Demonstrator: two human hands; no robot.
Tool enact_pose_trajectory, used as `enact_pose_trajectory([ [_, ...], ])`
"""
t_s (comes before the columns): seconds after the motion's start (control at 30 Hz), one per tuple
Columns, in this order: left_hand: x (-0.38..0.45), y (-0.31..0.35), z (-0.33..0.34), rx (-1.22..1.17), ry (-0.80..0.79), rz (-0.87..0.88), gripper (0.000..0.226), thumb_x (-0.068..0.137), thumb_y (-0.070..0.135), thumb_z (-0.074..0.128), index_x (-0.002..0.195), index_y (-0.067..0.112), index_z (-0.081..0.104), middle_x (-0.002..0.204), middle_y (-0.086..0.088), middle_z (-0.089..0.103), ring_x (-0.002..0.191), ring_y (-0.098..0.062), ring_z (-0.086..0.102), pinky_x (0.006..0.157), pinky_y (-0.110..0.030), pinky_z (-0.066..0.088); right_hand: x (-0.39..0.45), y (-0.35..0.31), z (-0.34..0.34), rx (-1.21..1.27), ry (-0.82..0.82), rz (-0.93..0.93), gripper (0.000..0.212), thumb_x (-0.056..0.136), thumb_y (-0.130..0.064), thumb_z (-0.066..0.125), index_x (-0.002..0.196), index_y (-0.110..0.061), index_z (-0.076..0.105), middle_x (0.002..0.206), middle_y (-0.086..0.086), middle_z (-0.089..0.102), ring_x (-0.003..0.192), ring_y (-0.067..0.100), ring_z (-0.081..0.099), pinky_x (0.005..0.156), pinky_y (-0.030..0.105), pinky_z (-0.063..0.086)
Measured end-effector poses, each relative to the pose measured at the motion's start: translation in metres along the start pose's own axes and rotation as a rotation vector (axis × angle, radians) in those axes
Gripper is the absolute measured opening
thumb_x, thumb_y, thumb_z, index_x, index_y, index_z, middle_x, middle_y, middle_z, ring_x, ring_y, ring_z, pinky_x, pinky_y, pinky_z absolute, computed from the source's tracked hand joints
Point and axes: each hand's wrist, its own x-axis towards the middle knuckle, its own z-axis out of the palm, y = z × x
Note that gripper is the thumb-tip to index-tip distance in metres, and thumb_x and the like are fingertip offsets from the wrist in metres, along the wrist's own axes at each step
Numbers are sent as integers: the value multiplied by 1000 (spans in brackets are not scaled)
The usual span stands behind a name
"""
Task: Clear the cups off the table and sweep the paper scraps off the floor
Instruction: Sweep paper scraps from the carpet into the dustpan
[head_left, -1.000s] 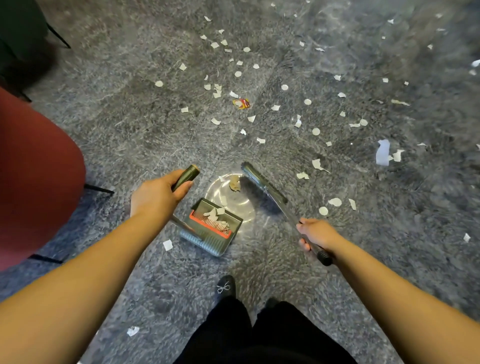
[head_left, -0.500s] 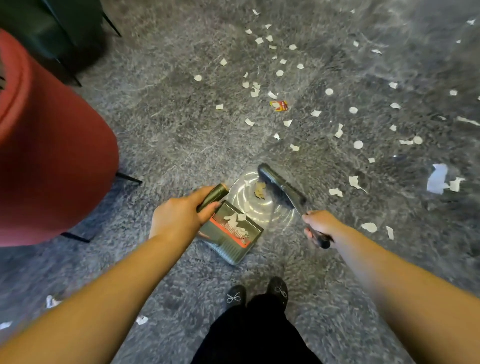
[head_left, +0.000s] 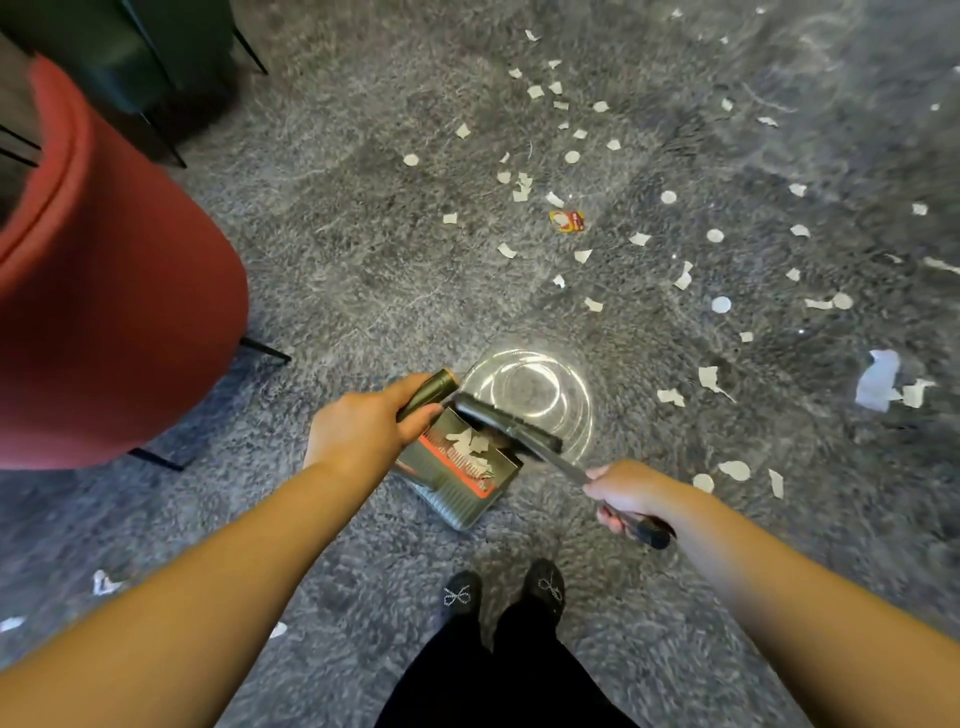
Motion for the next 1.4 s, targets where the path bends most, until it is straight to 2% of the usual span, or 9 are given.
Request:
enact_pose_trajectory([
  [0.2, -9, 2, -1, 19, -1, 6, 45, 93, 62, 39, 136, 52, 40, 94, -4, 69, 89, -28, 65, 66, -31, 45, -33, 22, 28, 211, -65, 24, 47, 100, -8, 39, 146, -7, 33, 64, 9, 54, 36, 9, 46, 37, 19, 38],
  [0.37, -14, 2, 0, 14, 3, 3, 45, 93, 61, 40, 137, 52, 40, 96, -5, 69, 90, -29, 65, 67, -31, 46, -63, 28, 34, 450, -14, 18, 42, 102, -4, 37, 143, 3, 34, 68, 10, 42, 26, 5, 41, 29, 12, 30],
  [0.57, -14, -4, 4, -22, 4, -8, 43, 92, 62, 41, 134, 51, 44, 87, -3, 68, 80, -27, 64, 56, -29, 42, -79, 30, 37, 678, 53, 23, 41, 104, -7, 33, 145, -2, 31, 68, 10, 37, 23, 7, 36, 29, 8, 26],
  [0.73, -14, -5, -1, -171, 18, 18, 39, 91, 58, 50, 129, 49, 53, 78, 0, 66, 70, -23, 62, 54, -30, 47, -71, 45, 35, 706, 78, 57, 37, 105, -15, 34, 141, -12, 39, 62, 9, 40, 29, 9, 35, 32, 12, 29],
  [0.93, -20, 21, -17, -192, -6, 208, 38, 90, 52, 56, 128, 49, 55, 87, 0, 71, 69, -17, 56, 51, -25, 35, -90, 67, 48, 840, 202, -14, 35, 103, -7, 35, 137, -5, 41, 59, 9, 36, 25, 9, 33, 30, 10, 28],
  [1.03, -19, 37, -21, -244, -3, 257, 35, 90, 51, 57, 125, 48, 57, 74, 6, 63, 61, -12, 51, 47, -23, 32, -100, 86, 57, 890, 248, -13, 32, 102, -7, 35, 131, -9, 47, 55, 9, 38, 26, 10, 35, 31, 10, 27],
  [1.1, -17, 50, -20, -249, 0, 314, 35, 90, 50, 57, 125, 48, 57, 69, 5, 60, 62, -16, 54, 48, -25, 34, -112, 98, 63, 947, 284, 0, 30, 102, -7, 34, 129, -5, 48, 56, 9, 37, 25, 9, 35, 31, 10, 27],
  [1.27, -7, 94, -11, -270, 14, 418, 39, 89, 51, 59, 127, 46, 57, 88, -5, 73, 74, -24, 63, 59, -29, 41, -143, 129, 74, 1087, 398, 14, 37, 101, -3, 34, 137, 9, 37, 57, 10, 35, 23, 9, 34, 28, 10, 25],
  [1.4, -9, 143, -3, -286, -31, 529, 37, 90, 48, 59, 127, 46, 57, 88, -4, 73, 71, -20, 59, 55, -28, 37, -151, 165, 76, 1205, 480, 79, 36, 102, -8, 36, 136, -3, 44, 58, 10, 38, 25, 9, 35, 30, 11, 26],
])
